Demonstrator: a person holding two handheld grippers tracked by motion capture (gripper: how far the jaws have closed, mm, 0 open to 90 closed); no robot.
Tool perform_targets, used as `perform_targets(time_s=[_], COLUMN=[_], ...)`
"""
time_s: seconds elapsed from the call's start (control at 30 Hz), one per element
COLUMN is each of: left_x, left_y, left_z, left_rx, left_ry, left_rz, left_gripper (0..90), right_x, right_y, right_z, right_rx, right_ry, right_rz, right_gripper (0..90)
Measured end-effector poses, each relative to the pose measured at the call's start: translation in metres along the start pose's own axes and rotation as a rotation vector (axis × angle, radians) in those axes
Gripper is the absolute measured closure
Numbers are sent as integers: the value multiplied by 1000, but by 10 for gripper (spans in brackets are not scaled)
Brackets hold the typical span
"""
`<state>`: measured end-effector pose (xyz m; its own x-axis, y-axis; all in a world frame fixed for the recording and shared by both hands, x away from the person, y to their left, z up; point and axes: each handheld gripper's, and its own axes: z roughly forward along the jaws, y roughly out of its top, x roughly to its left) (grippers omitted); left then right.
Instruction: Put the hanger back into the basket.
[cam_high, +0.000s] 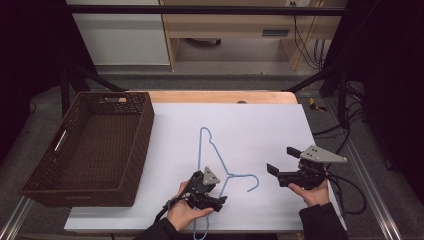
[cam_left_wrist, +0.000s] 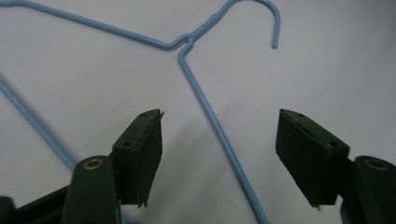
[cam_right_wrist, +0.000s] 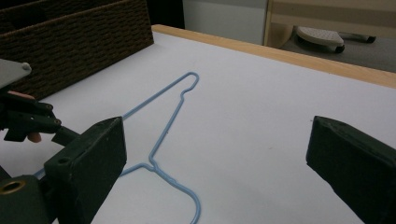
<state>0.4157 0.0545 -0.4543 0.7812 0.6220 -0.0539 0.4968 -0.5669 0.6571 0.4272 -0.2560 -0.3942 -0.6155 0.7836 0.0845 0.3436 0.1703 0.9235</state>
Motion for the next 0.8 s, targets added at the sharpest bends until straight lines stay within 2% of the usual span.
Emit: perform_targets(time_s=[0.33,0.53,0.63,0.8], left_x=[-7,-10,-12,-16], left_y=[-2,-2,-2,0], left_z=[13,17,17,17], left_rx=[48,53,53,68], left_ry=[8,42,75,87], left_rz=[-10,-14,-15,-23], left_gripper=[464,547,593,669], right_x=[1,2,2,3], right_y=[-1,-2,-2,-3], right_z=[3,5,5,7], right_rx=[13,21,24,31], right_ry=[-1,-2,-3,0], right_rz=[-7,-16,-16,-19], right_gripper=[55,56,57,57])
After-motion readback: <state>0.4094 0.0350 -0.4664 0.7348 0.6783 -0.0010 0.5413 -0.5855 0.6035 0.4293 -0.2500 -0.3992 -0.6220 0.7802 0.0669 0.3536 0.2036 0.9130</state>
